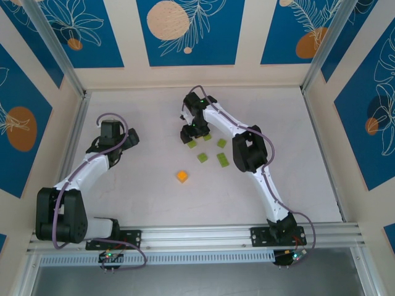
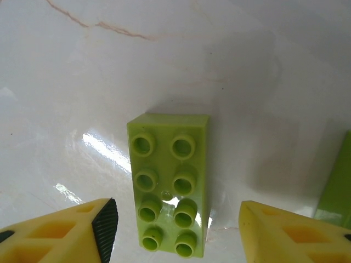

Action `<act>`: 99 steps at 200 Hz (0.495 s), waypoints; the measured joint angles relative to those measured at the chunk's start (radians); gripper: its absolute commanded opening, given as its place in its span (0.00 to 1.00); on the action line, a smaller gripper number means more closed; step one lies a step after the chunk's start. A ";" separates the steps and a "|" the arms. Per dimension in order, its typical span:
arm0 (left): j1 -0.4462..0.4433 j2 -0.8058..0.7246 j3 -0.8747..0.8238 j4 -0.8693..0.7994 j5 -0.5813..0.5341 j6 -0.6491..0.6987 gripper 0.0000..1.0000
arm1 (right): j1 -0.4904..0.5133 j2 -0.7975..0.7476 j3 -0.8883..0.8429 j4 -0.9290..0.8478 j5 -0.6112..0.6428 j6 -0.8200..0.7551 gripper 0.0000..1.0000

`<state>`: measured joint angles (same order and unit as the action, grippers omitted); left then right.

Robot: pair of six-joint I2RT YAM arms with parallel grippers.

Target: Assemble a carrot with lego

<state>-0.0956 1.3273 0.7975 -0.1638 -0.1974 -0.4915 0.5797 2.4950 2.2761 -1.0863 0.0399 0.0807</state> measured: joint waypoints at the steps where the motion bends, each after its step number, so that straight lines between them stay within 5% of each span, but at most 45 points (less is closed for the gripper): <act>1: 0.000 0.000 0.000 0.000 0.000 0.000 0.98 | 0.000 0.000 0.000 0.000 0.000 0.000 0.61; 99: 0.000 0.000 0.000 0.000 0.006 0.000 0.98 | 0.001 0.038 0.033 -0.007 -0.011 -0.004 0.53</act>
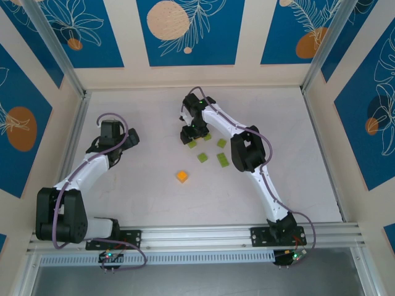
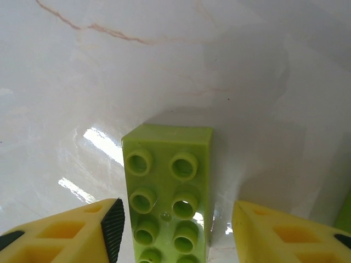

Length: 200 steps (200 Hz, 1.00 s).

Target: Assemble a carrot with lego

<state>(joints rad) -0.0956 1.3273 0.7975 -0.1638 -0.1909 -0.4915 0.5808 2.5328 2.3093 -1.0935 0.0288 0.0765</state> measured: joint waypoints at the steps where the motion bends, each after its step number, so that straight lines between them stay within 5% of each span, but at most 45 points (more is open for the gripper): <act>1: 0.000 0.000 0.000 0.000 0.000 0.000 0.98 | 0.000 0.000 0.000 0.000 0.000 0.000 0.52; 161: 0.000 0.003 0.000 0.000 0.007 0.000 0.98 | 0.000 0.003 0.006 -0.004 -0.004 0.005 0.30; 200: 0.000 0.003 0.000 0.000 0.007 0.000 0.98 | 0.007 -0.109 -0.159 0.003 -0.003 0.032 0.30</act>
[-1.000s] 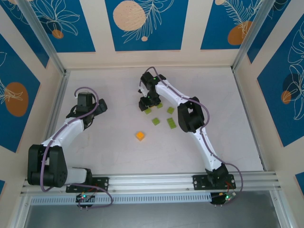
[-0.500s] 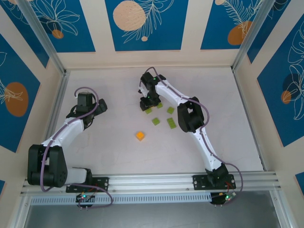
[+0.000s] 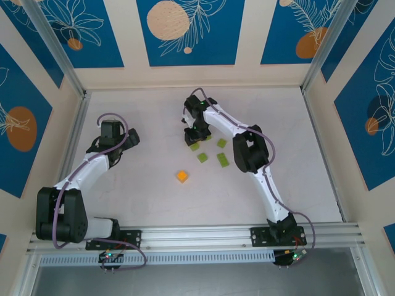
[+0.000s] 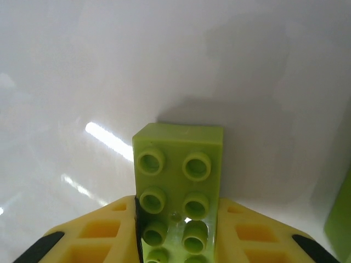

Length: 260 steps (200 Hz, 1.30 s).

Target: Assemble a carrot with lego

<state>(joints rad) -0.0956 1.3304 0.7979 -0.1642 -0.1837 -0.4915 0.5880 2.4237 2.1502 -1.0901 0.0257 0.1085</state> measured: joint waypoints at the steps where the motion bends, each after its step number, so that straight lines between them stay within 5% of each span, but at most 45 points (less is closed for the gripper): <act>1: 0.000 0.000 0.000 0.000 0.000 0.000 0.98 | 0.001 -0.007 -0.008 -0.001 0.001 0.000 0.30; 80: 0.000 0.000 0.000 0.003 0.004 0.000 0.98 | 0.181 -0.467 -0.421 0.025 0.008 0.076 0.30; 140: 0.000 0.000 0.000 0.003 0.008 0.000 0.98 | 0.293 -0.476 -0.503 0.085 0.016 0.170 0.31; 260: 0.000 0.000 0.000 0.003 0.008 0.000 0.98 | 0.298 -0.386 -0.503 0.156 0.028 0.195 0.31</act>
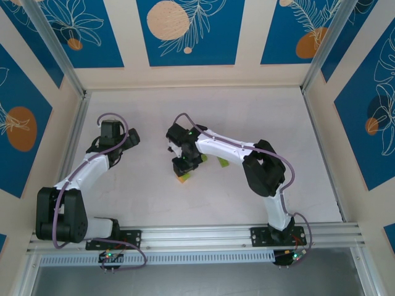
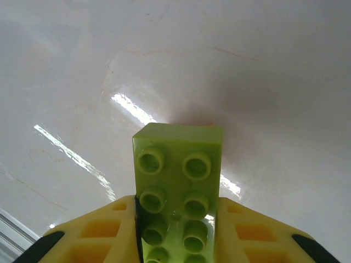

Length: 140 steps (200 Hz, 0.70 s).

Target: Assemble a carrot with lego

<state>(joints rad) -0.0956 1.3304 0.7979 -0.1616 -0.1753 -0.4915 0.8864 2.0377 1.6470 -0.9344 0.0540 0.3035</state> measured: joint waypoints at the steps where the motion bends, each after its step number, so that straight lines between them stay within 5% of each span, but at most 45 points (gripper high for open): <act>1: 0.000 0.000 0.000 0.000 0.000 0.000 0.98 | 0.000 0.000 0.000 0.000 0.000 0.000 0.31; 140: 0.000 0.000 0.000 0.000 0.000 0.000 0.98 | -0.005 -0.008 -0.046 0.067 -0.042 -0.061 0.31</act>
<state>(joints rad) -0.0956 1.3304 0.7979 -0.1616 -0.1753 -0.4915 0.8814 2.0300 1.6012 -0.8677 0.0124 0.2420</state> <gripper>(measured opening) 0.976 0.307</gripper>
